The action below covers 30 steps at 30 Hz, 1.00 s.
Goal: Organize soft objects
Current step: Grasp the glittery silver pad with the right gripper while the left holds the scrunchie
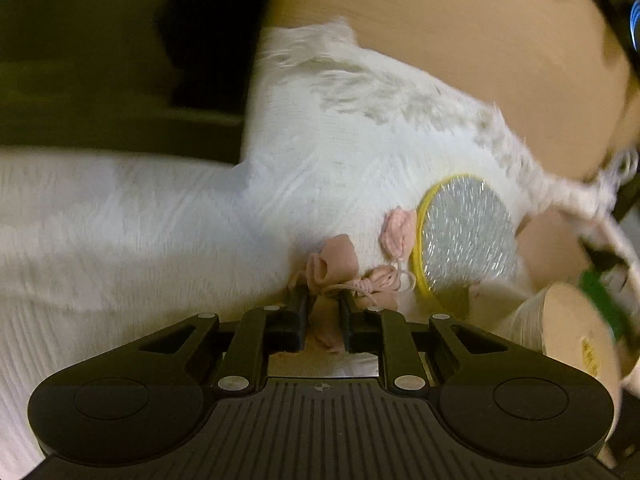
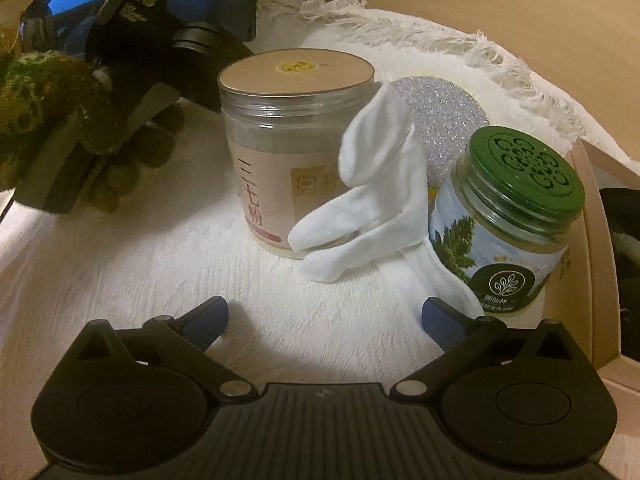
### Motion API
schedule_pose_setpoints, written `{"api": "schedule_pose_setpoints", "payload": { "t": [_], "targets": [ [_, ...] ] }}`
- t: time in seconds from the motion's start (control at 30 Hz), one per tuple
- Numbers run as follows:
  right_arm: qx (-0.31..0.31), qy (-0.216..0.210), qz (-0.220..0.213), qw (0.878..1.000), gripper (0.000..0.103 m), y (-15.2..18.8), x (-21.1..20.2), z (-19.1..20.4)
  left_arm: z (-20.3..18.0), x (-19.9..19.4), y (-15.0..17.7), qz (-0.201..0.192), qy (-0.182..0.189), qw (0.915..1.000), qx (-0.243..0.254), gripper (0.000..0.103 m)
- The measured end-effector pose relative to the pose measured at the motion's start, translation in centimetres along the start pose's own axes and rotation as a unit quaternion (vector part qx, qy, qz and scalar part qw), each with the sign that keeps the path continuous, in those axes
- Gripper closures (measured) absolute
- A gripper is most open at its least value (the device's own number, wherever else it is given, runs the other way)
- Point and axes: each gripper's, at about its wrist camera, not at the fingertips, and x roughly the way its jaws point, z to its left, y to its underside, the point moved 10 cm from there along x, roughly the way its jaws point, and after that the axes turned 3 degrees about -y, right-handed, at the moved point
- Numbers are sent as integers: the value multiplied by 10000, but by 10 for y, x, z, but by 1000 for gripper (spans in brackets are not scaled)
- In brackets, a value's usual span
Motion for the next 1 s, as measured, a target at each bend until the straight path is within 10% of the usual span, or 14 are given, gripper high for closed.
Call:
{"api": "schedule_pose_setpoints", "payload": {
  "t": [0.17,0.63,0.87,1.0],
  "targets": [
    [-551,-16,197,9983,5,-7,-2,11,18,-8,2,-163,366,9966,-721,91],
    [-962,-304,188,9947,8,-95,-73,22,58,-130,4,-1374,-684,9864,-582,92],
    [510,-410,1079,9920,8,-183,-43,-17,90,-151,28,-1555,-821,9783,-1095,92],
    [1009,225,1300,9861,14,-201,-5,-60,99,-145,40,-1590,-762,9754,-1324,92]
  ]
}}
